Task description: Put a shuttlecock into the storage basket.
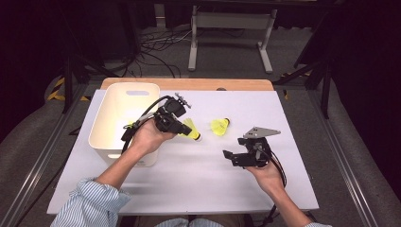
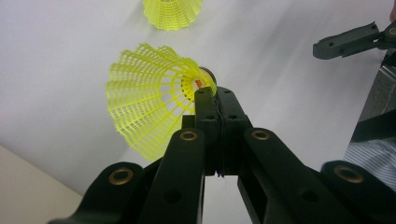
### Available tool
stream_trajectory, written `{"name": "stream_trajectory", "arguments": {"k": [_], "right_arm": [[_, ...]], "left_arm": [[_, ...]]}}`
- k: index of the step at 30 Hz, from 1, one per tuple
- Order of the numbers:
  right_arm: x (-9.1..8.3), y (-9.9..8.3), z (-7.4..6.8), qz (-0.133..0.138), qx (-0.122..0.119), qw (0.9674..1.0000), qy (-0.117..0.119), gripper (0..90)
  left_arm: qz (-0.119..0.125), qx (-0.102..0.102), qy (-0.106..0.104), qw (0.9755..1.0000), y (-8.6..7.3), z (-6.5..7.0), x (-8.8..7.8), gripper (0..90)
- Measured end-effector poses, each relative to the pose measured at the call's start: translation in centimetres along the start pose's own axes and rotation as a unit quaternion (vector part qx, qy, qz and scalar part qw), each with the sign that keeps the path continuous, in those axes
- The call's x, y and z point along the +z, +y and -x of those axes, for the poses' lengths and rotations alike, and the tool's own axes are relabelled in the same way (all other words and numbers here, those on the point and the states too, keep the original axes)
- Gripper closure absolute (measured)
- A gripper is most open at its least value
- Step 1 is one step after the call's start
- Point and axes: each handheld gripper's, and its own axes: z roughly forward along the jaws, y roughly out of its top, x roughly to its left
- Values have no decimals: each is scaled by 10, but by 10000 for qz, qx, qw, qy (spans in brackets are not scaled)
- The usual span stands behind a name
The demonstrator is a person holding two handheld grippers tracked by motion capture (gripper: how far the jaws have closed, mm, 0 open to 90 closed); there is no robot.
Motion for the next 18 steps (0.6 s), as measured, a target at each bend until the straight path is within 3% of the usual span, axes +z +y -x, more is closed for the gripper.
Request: {"name": "stream_trajectory", "arguments": {"k": [18], "right_arm": [[-16,-24,12,140,185,9995,-203,197]], "left_arm": [[111,-80,59,9999,-3,-7,-8,895]]}}
